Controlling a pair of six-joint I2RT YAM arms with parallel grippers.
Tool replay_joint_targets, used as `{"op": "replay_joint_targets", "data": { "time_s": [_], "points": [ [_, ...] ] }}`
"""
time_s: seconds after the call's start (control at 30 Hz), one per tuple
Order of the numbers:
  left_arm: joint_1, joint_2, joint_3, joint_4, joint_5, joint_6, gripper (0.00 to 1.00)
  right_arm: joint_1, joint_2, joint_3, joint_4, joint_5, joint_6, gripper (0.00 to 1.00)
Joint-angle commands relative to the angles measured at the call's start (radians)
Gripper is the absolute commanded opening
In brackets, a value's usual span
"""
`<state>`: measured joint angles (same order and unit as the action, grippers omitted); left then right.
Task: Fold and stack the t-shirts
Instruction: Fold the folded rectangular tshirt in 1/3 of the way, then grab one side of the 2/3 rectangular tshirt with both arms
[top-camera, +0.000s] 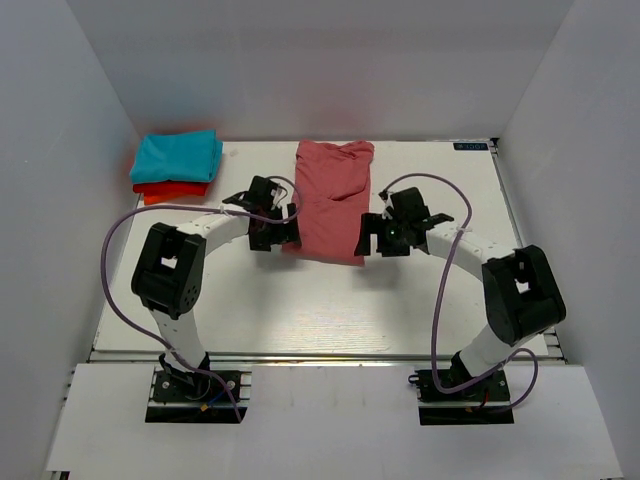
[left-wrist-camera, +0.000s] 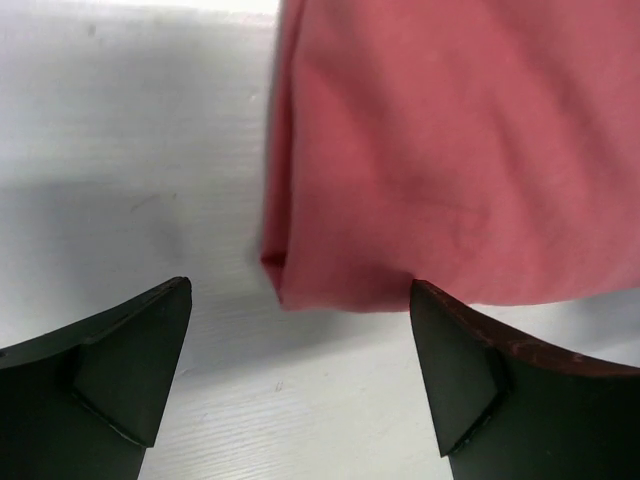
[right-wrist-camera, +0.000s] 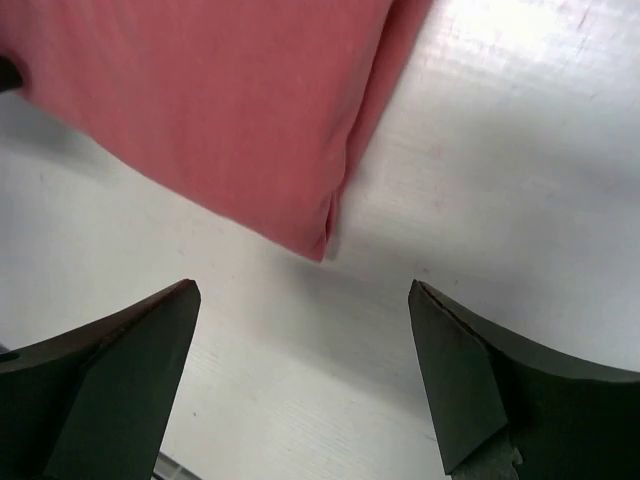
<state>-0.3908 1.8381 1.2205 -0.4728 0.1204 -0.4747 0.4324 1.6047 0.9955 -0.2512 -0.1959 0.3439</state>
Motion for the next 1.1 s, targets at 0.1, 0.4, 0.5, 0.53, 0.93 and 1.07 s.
{"op": "replay_joint_targets", "data": {
  "time_s": [0.1,0.4,0.5,0.53,0.93,1.07],
  "points": [
    [-0.006,-0.053,-0.044,0.065,0.008,0.034,0.89,0.002,0.034,-0.043,0.141,-0.094,0.044,0.91],
    [-0.026,0.004,-0.108,0.118,0.027,0.024,0.59,0.002,0.135,-0.06,0.197,-0.137,0.084,0.76],
    [-0.036,0.015,-0.118,0.137,0.036,0.013,0.57,0.003,0.153,-0.066,0.21,-0.155,0.09,0.72],
    [-0.036,0.024,-0.128,0.137,0.036,0.002,0.55,0.002,0.162,-0.069,0.219,-0.157,0.093,0.66],
    [-0.065,-0.048,-0.142,0.111,0.056,0.002,0.0,0.005,0.107,-0.072,0.15,-0.185,0.084,0.0],
    [-0.101,-0.195,-0.217,0.091,0.07,-0.007,0.0,0.011,-0.033,-0.15,0.072,-0.198,0.099,0.0]
  ]
}}
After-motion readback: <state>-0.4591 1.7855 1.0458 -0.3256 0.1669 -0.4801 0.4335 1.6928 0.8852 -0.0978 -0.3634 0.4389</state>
